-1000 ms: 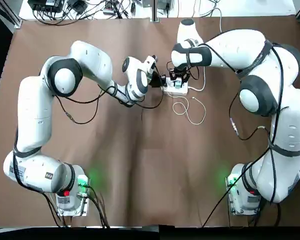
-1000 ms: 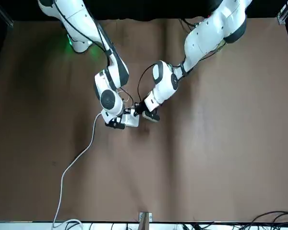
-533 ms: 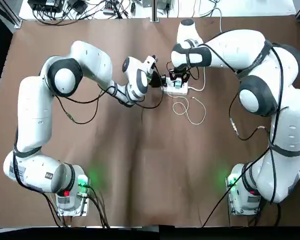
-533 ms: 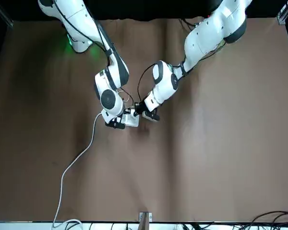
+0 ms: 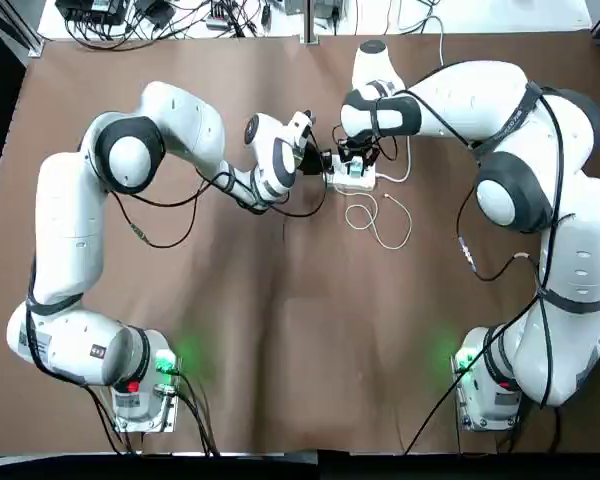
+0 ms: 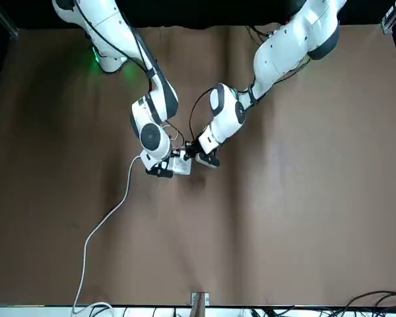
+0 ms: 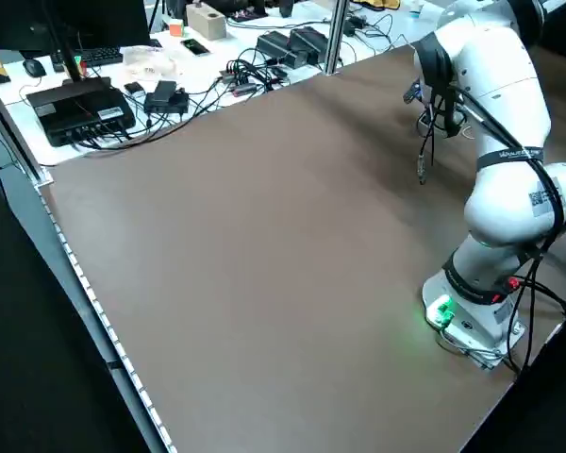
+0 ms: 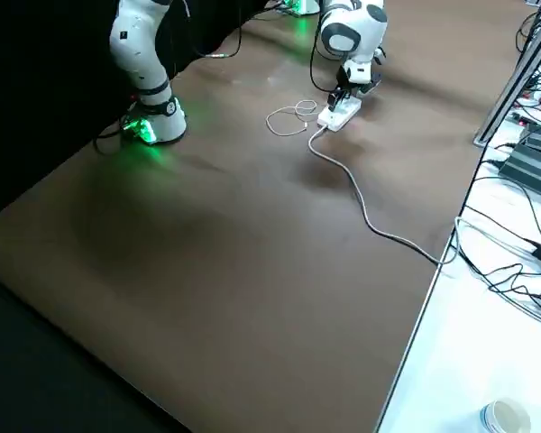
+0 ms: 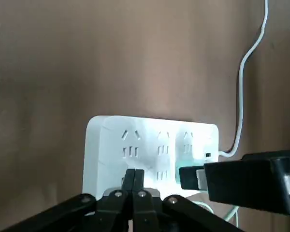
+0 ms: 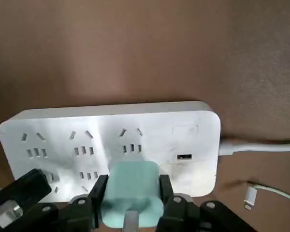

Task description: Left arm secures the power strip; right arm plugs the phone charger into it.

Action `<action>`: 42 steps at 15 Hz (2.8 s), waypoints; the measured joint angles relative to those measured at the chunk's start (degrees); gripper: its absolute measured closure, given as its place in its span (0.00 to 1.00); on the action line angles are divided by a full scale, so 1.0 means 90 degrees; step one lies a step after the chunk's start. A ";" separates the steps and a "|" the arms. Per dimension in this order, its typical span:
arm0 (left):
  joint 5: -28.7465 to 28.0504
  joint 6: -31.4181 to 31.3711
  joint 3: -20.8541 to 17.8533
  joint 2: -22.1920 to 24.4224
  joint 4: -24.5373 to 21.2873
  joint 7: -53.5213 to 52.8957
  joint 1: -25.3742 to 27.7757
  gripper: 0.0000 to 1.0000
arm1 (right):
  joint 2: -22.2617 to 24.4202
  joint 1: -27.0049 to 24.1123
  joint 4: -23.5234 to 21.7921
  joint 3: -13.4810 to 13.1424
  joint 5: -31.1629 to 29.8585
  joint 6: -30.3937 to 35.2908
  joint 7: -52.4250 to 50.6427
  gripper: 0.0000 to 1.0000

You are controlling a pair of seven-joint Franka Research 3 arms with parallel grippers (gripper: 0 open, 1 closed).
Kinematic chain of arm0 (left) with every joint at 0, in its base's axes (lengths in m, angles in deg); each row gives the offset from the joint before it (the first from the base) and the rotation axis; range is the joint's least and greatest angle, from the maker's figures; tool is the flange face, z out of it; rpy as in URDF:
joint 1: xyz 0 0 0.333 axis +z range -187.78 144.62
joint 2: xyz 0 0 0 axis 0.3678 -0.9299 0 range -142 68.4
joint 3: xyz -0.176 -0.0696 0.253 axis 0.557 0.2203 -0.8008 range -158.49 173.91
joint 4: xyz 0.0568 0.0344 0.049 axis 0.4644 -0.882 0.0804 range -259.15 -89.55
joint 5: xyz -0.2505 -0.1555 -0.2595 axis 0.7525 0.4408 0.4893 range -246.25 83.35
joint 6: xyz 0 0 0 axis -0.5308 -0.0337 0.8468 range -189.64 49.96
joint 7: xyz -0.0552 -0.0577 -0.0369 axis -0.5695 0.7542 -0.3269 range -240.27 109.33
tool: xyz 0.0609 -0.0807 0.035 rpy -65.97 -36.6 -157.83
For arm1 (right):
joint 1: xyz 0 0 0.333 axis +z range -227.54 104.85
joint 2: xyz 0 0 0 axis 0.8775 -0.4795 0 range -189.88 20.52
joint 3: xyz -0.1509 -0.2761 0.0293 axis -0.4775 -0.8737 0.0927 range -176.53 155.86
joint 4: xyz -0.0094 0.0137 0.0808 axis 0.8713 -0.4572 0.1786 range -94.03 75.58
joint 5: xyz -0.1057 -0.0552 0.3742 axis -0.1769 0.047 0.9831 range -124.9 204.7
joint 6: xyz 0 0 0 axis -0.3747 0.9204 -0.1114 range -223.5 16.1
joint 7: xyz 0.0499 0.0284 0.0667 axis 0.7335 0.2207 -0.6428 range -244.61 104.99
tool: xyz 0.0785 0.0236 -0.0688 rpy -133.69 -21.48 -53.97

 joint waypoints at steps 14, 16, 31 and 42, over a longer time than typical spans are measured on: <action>0.0000 0.0000 0.0000 0.0000 0.0000 0.0000 0.0000 0.99 | -0.0078 -0.0151 0.0651 -0.0083 0.0005 0.1044 0.0000 0.01; 0.0000 0.0000 0.0000 0.0000 0.0000 0.0000 0.0000 0.99 | -0.0073 -0.0291 0.0981 -0.0086 0.0005 0.1462 0.0000 0.00; 0.0000 0.0799 -0.0196 0.0333 0.0089 0.0122 0.0048 0.99 | 0.1052 -0.3467 0.2518 -0.0181 0.0003 0.3606 -0.2665 0.00; -0.1039 0.5393 -0.2056 0.2134 0.0791 0.0934 0.0152 0.99 | 0.1898 -0.4302 0.3844 -0.0179 -0.0821 0.5366 -0.4007 0.00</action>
